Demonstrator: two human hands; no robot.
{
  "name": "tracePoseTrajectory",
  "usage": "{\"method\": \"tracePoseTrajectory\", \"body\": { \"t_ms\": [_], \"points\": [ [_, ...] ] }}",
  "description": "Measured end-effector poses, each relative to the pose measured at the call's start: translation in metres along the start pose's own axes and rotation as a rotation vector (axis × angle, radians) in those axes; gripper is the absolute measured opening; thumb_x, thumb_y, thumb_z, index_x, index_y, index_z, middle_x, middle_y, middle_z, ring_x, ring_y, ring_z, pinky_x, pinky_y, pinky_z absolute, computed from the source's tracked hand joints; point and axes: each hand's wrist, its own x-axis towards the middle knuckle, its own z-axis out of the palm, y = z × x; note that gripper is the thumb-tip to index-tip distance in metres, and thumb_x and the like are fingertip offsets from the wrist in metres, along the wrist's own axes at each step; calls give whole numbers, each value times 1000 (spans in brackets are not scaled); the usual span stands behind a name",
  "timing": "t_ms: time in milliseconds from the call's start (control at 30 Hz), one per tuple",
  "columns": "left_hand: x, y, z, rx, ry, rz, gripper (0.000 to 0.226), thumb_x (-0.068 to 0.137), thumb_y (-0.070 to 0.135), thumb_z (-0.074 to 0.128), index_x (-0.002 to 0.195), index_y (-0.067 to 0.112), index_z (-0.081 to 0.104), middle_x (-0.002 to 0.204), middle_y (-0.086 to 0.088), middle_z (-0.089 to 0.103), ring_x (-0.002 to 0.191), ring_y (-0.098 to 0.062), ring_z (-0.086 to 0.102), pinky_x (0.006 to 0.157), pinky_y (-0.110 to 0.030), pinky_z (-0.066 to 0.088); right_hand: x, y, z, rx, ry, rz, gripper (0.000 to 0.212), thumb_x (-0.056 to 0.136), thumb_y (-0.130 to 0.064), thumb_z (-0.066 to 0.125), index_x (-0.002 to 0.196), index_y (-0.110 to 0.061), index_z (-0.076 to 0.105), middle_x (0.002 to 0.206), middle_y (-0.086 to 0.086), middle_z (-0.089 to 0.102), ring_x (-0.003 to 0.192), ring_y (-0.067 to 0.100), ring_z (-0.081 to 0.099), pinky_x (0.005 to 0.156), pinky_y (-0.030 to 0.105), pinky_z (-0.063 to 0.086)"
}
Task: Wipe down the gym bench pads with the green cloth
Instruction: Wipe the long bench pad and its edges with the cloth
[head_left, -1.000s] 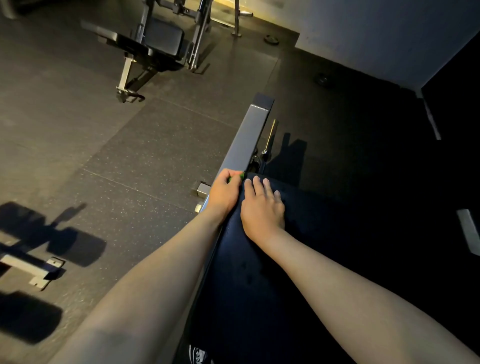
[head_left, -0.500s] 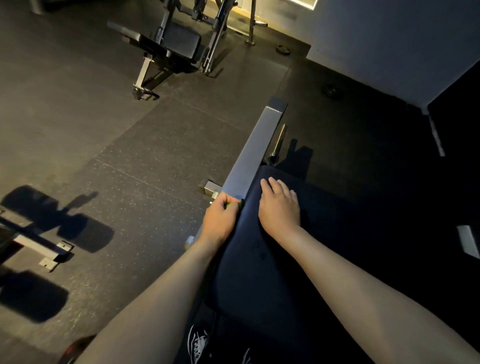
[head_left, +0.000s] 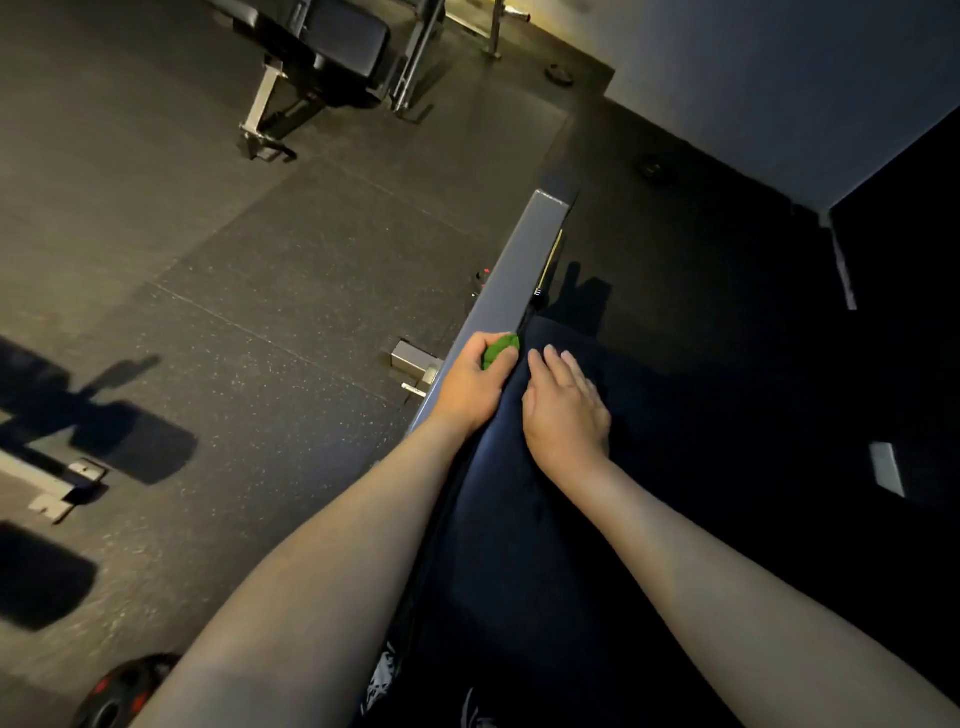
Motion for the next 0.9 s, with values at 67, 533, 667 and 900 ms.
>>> {"method": "tracePoseTrajectory", "body": {
  "t_ms": [67, 533, 667, 900],
  "points": [
    [-5, -1, -3, -18, 29, -7, 4, 98, 21, 61, 100, 24, 63, 97, 11, 67, 90, -2, 60, 89, -22, 47, 0, -2, -1, -13, -9, 13, 50, 106, -27, 28, 156, -21, 23, 165, -1, 17, 152, 17, 9, 121, 40, 16],
    [-122, 5, -34, 10, 158, -154, 20, 96, 17, 56, 79, 18, 47, 66, 4, 49, 54, -3, 41, 51, -19, 36, -52, -3, -9, 47, 42, -155, 47, 104, -19, 35, 151, -17, 31, 155, 6, 32, 145, 25, 24, 115, 39, 27],
    [-155, 6, -39, 96, 222, -188, 23, 94, 28, 57, 75, 22, 46, 64, 8, 49, 56, -6, 42, 52, -24, 35, -78, 0, -9, 81, 65, -222, 45, 103, -19, 36, 148, -16, 36, 149, 6, 38, 140, 25, 29, 112, 39, 29],
    [-207, 1, -35, 62, 382, -162, 18, 91, 28, 57, 76, 24, 48, 66, 5, 51, 60, -10, 43, 58, -30, 34, -129, 1, 0, 70, 83, -352, 45, 103, -24, 36, 148, -17, 38, 152, 4, 39, 143, 26, 28, 110, 44, 28]
  ]
}}
